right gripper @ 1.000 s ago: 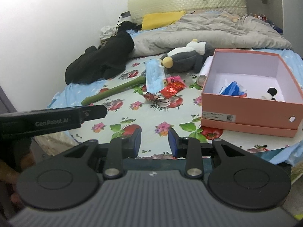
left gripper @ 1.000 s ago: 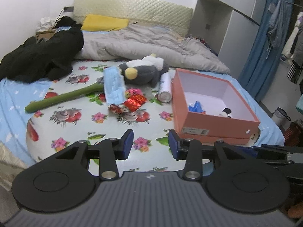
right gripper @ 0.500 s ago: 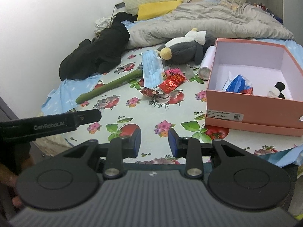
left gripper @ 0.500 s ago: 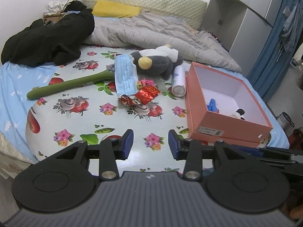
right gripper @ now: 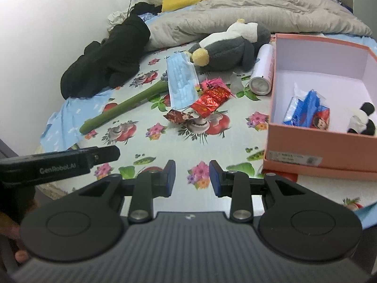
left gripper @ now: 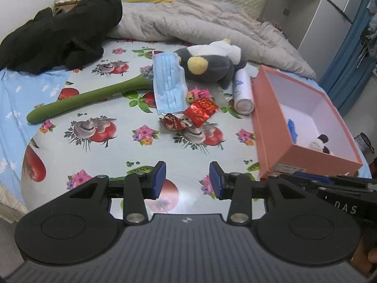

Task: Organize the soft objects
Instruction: 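Withdraw both tools from the pink box toward the candy wrappers on the bed, then grasp the dark red wrapper with the left tool while the right tool grasps the red packet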

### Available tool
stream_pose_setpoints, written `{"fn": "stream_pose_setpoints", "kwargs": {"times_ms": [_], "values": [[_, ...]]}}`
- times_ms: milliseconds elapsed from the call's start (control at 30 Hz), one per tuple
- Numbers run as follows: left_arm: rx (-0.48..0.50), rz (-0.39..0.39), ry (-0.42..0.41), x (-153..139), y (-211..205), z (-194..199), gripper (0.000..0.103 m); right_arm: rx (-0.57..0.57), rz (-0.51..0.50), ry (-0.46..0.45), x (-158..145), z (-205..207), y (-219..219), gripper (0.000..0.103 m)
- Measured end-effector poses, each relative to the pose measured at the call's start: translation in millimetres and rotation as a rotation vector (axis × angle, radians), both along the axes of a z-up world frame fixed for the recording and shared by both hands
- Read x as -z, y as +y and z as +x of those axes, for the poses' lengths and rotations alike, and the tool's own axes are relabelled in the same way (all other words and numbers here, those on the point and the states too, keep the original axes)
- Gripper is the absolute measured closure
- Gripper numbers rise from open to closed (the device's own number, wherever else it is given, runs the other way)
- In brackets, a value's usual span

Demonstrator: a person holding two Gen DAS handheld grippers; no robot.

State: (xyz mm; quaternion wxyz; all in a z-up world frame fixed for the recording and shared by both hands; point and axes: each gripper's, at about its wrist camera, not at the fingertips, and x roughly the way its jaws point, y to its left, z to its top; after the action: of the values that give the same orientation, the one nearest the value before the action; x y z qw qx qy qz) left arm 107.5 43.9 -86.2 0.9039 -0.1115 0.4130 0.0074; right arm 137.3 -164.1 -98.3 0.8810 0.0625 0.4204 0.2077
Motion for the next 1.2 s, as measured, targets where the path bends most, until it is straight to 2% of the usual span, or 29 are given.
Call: {"fn": "stream_pose_setpoints", "kwargs": {"times_ms": [367, 500, 600, 667, 700, 733, 767, 867, 1000, 1133, 1200], "values": [[-0.004, -0.002, 0.058, 37, 26, 71, 0.056, -0.014, -0.012, 0.032, 23, 77, 31, 0.067], [0.004, -0.010, 0.082, 56, 35, 104, 0.045, 0.005, -0.018, 0.056, 38, 113, 35, 0.067], [0.027, -0.004, 0.086, 68, 36, 127, 0.041, 0.011, -0.019, 0.075, 48, 140, 39, 0.067], [0.036, 0.001, 0.092, 78, 37, 143, 0.036, 0.018, -0.020, 0.084, 54, 157, 40, 0.059], [0.043, 0.004, 0.093, 81, 37, 151, 0.035, 0.026, -0.019, 0.086, 58, 167, 41, 0.047], [0.051, 0.008, 0.093, 86, 37, 159, 0.034, 0.034, -0.016, 0.088, 61, 175, 42, 0.040], [0.057, 0.010, 0.091, 89, 37, 165, 0.031, 0.040, -0.013, 0.091, 64, 183, 43, 0.038], [0.076, 0.015, 0.097, 101, 36, 182, 0.028, 0.051, -0.001, 0.115, 77, 207, 47, 0.038], [0.092, 0.025, 0.105, 116, 34, 198, 0.028, 0.035, -0.006, 0.091, 91, 230, 58, 0.038], [0.082, 0.020, 0.077, 126, 31, 206, 0.028, 0.048, 0.013, 0.129, 105, 253, 65, 0.038], [0.079, 0.015, 0.079, 131, 28, 211, 0.028, 0.052, -0.012, 0.134, 112, 261, 69, 0.038]]}}
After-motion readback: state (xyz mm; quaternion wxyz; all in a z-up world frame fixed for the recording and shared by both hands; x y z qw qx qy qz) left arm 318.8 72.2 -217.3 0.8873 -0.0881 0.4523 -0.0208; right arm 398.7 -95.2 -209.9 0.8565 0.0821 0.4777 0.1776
